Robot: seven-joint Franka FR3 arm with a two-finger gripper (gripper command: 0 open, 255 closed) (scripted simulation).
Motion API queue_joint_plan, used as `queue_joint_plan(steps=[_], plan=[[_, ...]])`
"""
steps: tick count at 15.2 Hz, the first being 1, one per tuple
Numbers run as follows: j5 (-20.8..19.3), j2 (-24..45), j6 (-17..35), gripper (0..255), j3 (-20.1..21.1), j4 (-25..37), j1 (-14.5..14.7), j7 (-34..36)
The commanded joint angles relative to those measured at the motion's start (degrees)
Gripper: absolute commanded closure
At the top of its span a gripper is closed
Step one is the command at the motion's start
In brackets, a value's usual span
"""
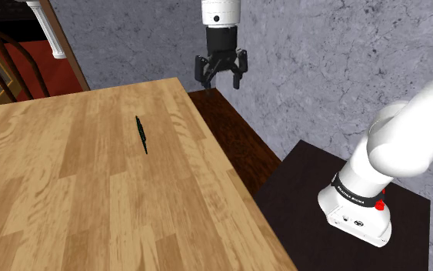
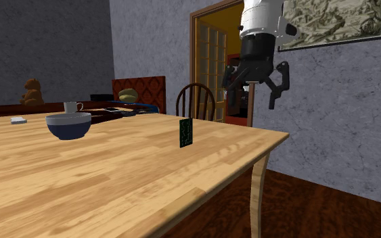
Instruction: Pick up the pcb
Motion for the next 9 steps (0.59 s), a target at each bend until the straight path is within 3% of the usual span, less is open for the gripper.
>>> queue_joint_plan(steps=[1,9], plan=[[-0.2,4.1,0.4,0,1.7,3.5,0.5,3.4],[-4.1,22.2,0.3,0,6.5,20.1,3.7,16.2]])
